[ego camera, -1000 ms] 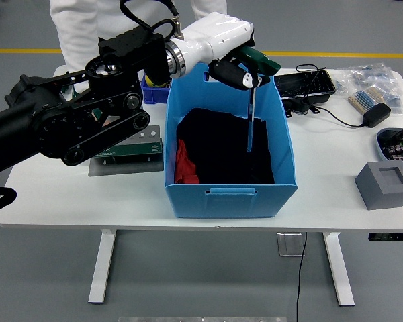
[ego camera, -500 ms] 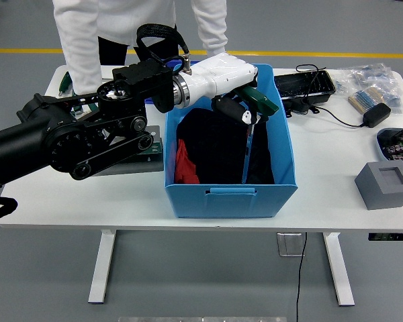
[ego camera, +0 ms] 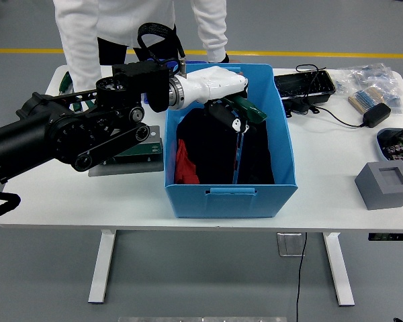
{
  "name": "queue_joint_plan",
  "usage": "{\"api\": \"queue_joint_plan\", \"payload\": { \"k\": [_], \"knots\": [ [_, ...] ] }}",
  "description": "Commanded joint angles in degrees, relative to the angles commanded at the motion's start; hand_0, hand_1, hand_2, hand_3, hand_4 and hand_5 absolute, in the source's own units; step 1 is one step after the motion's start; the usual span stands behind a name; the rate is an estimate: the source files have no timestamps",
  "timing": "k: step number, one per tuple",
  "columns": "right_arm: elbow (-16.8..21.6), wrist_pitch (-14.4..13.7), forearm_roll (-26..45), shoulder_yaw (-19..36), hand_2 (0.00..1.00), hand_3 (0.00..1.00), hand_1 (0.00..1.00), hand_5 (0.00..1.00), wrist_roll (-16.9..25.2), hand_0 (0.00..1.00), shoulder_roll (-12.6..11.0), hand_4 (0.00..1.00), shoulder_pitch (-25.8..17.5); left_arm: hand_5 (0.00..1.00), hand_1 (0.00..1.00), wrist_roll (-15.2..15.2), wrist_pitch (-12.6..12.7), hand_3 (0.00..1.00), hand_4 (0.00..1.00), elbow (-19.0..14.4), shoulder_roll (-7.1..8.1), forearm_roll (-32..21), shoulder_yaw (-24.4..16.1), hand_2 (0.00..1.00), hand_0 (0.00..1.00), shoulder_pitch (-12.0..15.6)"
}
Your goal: Lift tool from toolbox,place it in box,lift tool from toolbox,place it in box
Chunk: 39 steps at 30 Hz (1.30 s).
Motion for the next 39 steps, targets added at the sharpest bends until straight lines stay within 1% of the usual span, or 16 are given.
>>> {"api": "queue_joint_plan", "payload": {
  "k": [1, 6, 7, 12, 13, 18, 19, 26, 29, 31, 33, 36, 37, 39],
  "knots": [
    [0.0, 0.0, 0.4, -0.2, 0.707, 0.563, 0.638, 0.686, 0.1, 0.653, 0.0, 0.793, 0.0, 0.895, 0.25, 0.0, -0.3, 0.495, 0.986, 0.3, 0.0, 0.1, 0.1, 0.347, 0.284, 0.1],
    [-0.1, -0.1, 1.1, -0.6, 0.707, 0.563, 0.638, 0.686, 0.4, 0.653, 0.0, 0.793, 0.0, 0.895, 0.25, -0.6, -0.3, 0.495, 0.986, 2.1, -0.03, 0.2, 0.2, 0.347, 0.284, 0.2],
    [0.0, -0.1, 1.0, -0.5, 0.707, 0.563, 0.639, 0.686, 0.3, 0.653, 0.0, 0.793, 0.1, 0.932, 0.494, -0.7, -0.2, 0.635, 0.998, 2.4, -0.07, 0.0, 0.1, 0.577, 0.466, 0.2],
    [0.1, -0.1, 0.1, -0.3, 0.707, 0.563, 0.639, 0.686, 0.0, 0.653, -0.1, 0.793, 0.3, 0.932, 0.494, -2.5, 1.7, 0.635, 0.998, 3.9, -0.39, -0.9, -0.6, 0.577, 0.466, 0.0],
    [0.1, 0.0, 0.0, -0.3, 0.707, 0.563, 0.638, 0.685, -0.1, 0.653, -0.1, 0.792, 0.4, 0.951, 0.605, -2.8, 2.1, 0.697, 0.998, 4.1, -0.44, -1.0, -0.6, 0.672, 0.566, 0.0],
    [0.1, 0.1, -0.4, -0.3, 0.707, 0.563, 0.638, 0.685, -0.2, 0.653, -0.3, 0.792, 0.6, 0.951, 0.605, -4.1, 3.6, 0.697, 0.998, 5.3, -0.64, -1.7, -0.5, 0.672, 0.566, 0.0],
    [0.1, 0.1, -0.4, -0.3, 0.707, 0.562, 0.639, 0.684, -0.2, 0.653, -0.3, 0.793, 0.7, 0.967, 0.621, -4.2, 3.7, 0.711, 0.998, 5.5, -0.64, -1.8, -0.5, 0.693, 0.576, 0.1],
    [0.2, 0.0, 0.1, -0.8, 0.706, 0.563, 0.639, 0.683, 0.0, 0.653, -0.4, 0.792, 1.0, 0.967, 0.629, -4.2, 3.9, 0.714, 0.998, 5.6, -0.6, -1.6, -0.8, 0.701, 0.587, 0.1],
    [0.2, -0.1, 0.6, -1.1, 0.706, 0.563, 0.639, 0.683, 0.2, 0.653, -0.5, 0.792, 1.1, 0.967, 0.629, -3.9, 3.7, 0.714, 0.998, 5.1, -0.44, -0.8, -1.9, 0.701, 0.587, 0.5],
    [0.2, -0.1, 0.9, -1.3, 0.705, 0.563, 0.637, 0.682, 0.3, 0.653, -0.5, 0.793, 1.1, 0.966, 0.624, -2.9, 2.4, 0.712, 0.998, 4.3, -0.06, 1.0, -4.1, 0.702, 0.584, 1.3],
    [0.2, -0.1, 1.0, -1.4, 0.705, 0.563, 0.637, 0.682, 0.4, 0.653, -0.5, 0.793, 1.0, 0.966, 0.624, -2.3, 1.8, 0.712, 0.998, 3.8, 0.22, 2.0, -5.6, 0.702, 0.584, 1.7],
    [0.2, -0.1, 1.6, -1.6, 0.705, 0.563, 0.637, 0.682, 0.6, 0.653, -0.4, 0.793, 0.9, 0.966, 0.624, -0.5, 0.1, 0.712, 0.998, 1.4, 1.86, 5.3, -10.4, 0.702, 0.584, 3.8],
    [0.2, -0.1, 1.8, -1.7, 0.706, 0.563, 0.637, 0.682, 0.6, 0.652, -0.4, 0.793, 0.8, 0.968, 0.601, -0.1, -0.2, 0.704, 0.998, 0.6, 2.44, 6.2, -11.8, 0.683, 0.56, 4.5],
    [0.2, -0.2, 2.4, -1.7, 0.706, 0.563, 0.637, 0.682, 0.8, 0.652, -0.3, 0.793, 0.6, 0.968, 0.601, 1.1, -1.1, 0.704, 0.998, -1.8, 4.28, 8.6, -15.3, 0.683, 0.56, 6.3]
  ]
}}
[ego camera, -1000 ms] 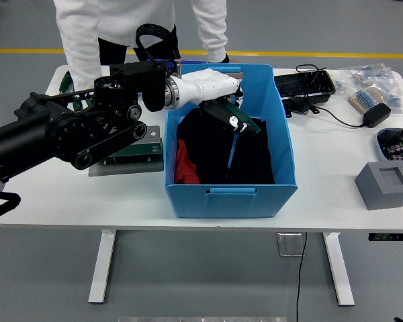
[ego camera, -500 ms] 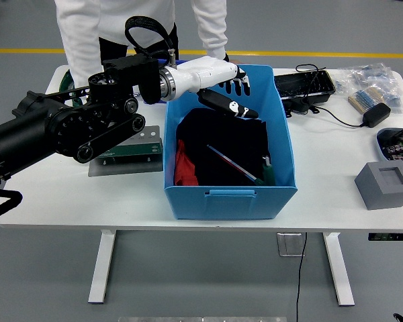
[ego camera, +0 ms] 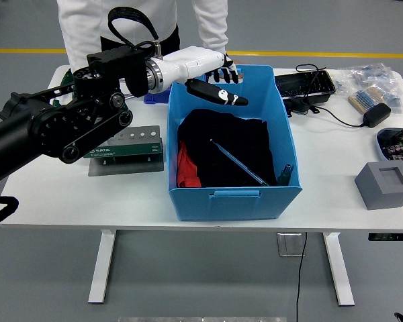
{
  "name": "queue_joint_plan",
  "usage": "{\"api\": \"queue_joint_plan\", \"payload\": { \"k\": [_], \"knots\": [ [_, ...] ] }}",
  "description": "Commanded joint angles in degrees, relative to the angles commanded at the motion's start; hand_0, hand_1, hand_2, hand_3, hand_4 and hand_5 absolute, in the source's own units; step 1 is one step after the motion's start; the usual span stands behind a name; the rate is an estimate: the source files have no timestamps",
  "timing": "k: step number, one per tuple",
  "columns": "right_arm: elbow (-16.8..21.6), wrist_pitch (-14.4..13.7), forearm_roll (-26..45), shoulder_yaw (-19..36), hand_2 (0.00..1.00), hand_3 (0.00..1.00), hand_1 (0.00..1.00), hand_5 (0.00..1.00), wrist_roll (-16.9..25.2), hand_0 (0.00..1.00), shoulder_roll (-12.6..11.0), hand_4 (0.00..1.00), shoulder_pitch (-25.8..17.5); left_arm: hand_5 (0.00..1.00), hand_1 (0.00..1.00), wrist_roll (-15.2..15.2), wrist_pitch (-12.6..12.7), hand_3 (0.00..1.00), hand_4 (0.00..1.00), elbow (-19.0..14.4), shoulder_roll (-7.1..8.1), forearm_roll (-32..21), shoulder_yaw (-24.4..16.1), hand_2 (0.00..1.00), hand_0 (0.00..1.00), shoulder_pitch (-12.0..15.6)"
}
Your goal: Lift tool from toolbox,place it in box,lift tool from toolbox,place it in box
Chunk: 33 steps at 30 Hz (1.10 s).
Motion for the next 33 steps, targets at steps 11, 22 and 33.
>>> {"api": "queue_joint_plan", "payload": {
  "k": [11, 22, 33],
  "knots": [
    [0.0, -0.3, 0.6, 0.4, 0.704, 0.563, 0.639, 0.681, 0.0, 0.652, 0.8, 0.792, -1.7, 0.967, 0.587, 4.3, -2.0, 0.694, 0.998, -10.5, 11.69, 10.3, -14.0, 0.664, 0.539, 12.5],
    [0.4, -1.0, -1.3, 1.6, 0.704, 0.563, 0.637, 0.682, -0.8, 0.649, 1.5, 0.79, -2.5, 0.946, 0.619, 4.5, 1.0, 0.71, 0.998, -14.6, 17.16, 15.2, -22.7, 0.695, 0.58, 22.2],
    [0.5, -1.1, -3.1, 2.9, 0.704, 0.563, 0.635, 0.681, -1.5, 0.65, 1.6, 0.791, -2.7, 0.93, 0.712, -0.1, 3.7, 0.732, 0.998, -9.2, 18.35, 16.5, -16.5, 0.771, 0.733, 19.8]
  ]
}}
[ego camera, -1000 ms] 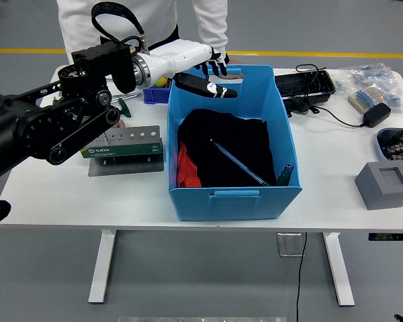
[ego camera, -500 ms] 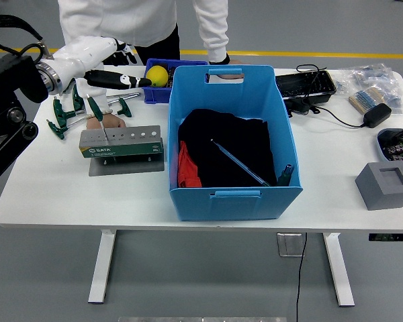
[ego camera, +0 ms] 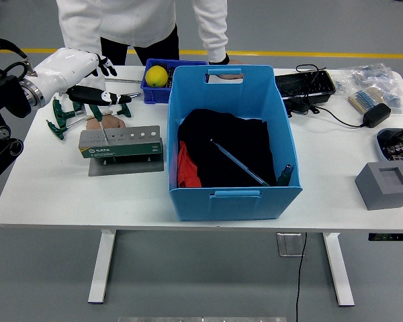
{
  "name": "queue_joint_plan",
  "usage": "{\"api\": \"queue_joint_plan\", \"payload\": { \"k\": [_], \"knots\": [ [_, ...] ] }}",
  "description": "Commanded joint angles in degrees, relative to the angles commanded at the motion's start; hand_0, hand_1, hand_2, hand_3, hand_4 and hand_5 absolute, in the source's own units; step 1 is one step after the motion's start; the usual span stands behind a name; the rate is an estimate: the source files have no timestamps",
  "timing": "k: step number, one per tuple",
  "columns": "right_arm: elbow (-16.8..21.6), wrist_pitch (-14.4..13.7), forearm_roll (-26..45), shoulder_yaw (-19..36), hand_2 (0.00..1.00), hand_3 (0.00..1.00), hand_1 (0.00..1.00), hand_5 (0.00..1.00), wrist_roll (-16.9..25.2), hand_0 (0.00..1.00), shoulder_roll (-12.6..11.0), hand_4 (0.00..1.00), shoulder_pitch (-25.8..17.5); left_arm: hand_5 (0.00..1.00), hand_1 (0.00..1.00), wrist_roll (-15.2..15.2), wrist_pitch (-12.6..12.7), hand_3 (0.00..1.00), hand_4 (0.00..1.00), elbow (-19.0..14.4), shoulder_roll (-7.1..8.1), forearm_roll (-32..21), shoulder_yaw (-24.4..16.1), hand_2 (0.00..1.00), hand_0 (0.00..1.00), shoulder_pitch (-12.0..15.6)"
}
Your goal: Lift tool from toolbox,place it in box,lift tool from toolbox,place it in box
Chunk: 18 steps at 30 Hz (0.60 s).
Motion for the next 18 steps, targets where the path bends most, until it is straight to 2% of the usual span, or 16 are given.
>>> {"api": "queue_joint_plan", "payload": {
  "k": [1, 5, 7, 10, 14, 18],
  "knots": [
    [0.0, 0.0, 0.0, 0.0, 0.704, 0.562, 0.635, 0.679, 0.0, 0.65, 0.0, 0.791, 0.0, 0.885, 0.783, -0.3, 0.0, 0.735, 0.998, 0.6, -0.11, -0.1, 0.3, 0.829, 0.849, -0.3],
    [-0.1, 0.1, 0.2, 0.0, 0.704, 0.562, 0.635, 0.679, 0.0, 0.65, -0.1, 0.791, 0.2, 0.885, 0.783, -2.0, -0.3, 0.735, 0.998, 3.7, -0.36, -0.7, 3.7, 0.829, 0.849, -2.7],
    [-0.1, 0.2, 0.2, 0.0, 0.703, 0.562, 0.635, 0.68, 0.0, 0.651, -0.1, 0.79, 0.3, 0.852, 0.802, -3.5, -0.5, 0.71, 0.979, 5.9, -0.29, -1.4, 7.0, 0.854, 0.88, -4.5],
    [-0.2, 0.3, 0.2, 0.1, 0.703, 0.562, 0.635, 0.68, -0.1, 0.651, -0.2, 0.79, 0.5, 0.852, 0.802, -4.8, -0.8, 0.71, 0.979, 8.8, -0.36, -1.7, 12.4, 0.854, 0.88, -6.7],
    [-0.2, 0.4, 0.3, 0.0, 0.703, 0.562, 0.633, 0.681, -0.1, 0.651, -0.3, 0.789, 0.7, 0.838, 0.813, -5.3, -1.4, 0.689, 0.978, 11.9, -0.8, -2.4, 18.6, 0.883, 0.892, -9.1],
    [-0.2, 0.5, 0.1, 0.0, 0.703, 0.562, 0.633, 0.681, -0.1, 0.651, -0.4, 0.789, 0.8, 0.838, 0.813, -5.5, -1.7, 0.689, 0.978, 13.4, -1.38, -3.0, 23.0, 0.883, 0.892, -10.9]
  ]
}}
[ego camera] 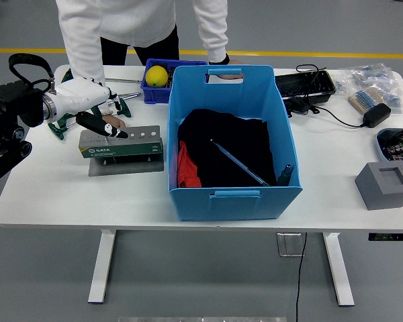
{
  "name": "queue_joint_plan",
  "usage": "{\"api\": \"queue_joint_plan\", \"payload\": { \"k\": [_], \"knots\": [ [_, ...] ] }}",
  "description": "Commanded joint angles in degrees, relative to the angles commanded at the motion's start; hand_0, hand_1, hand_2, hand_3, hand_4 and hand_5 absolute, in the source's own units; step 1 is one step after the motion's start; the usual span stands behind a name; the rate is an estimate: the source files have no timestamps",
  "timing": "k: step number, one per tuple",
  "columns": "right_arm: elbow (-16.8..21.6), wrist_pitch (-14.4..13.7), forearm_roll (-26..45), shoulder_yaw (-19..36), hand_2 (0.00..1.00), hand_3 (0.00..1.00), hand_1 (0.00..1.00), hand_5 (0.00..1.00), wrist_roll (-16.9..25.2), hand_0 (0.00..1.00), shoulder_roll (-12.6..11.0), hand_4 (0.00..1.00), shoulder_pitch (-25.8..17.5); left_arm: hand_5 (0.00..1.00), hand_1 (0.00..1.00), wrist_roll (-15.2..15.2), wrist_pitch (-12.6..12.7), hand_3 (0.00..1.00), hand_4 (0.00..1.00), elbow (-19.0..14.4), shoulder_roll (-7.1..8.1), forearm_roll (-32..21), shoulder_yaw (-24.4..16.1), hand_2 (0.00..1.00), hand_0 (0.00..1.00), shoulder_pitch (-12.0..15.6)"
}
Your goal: Lift tool from toolbox,place it in box,lift tool from toolbox,place it in box
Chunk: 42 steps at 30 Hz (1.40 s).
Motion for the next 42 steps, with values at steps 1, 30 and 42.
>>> {"api": "queue_joint_plan", "payload": {
  "k": [1, 30, 42],
  "knots": [
    [0.0, 0.0, -0.1, 0.0, 0.703, 0.563, 0.633, 0.681, 0.0, 0.65, 0.0, 0.789, 0.0, 0.871, 0.792, -0.1, 0.0, 0.666, 0.983, 0.4, -0.2, -0.2, 0.9, 0.831, 0.902, -0.4],
    [-0.2, 0.5, -1.4, 0.7, 0.703, 0.562, 0.633, 0.678, -0.4, 0.651, -0.6, 0.791, 1.2, 0.857, 0.675, -0.5, -2.0, 0.531, 0.95, 9.7, -5.37, 1.0, 15.4, 0.634, 0.926, -7.4],
    [-0.2, 0.5, -1.7, 0.9, 0.704, 0.563, 0.632, 0.678, -0.4, 0.651, -0.8, 0.792, 1.3, 0.853, 0.675, -0.1, -1.8, 0.509, 0.938, 11.1, -6.4, 2.2, 17.1, 0.639, 0.937, -7.8]
  ]
}}
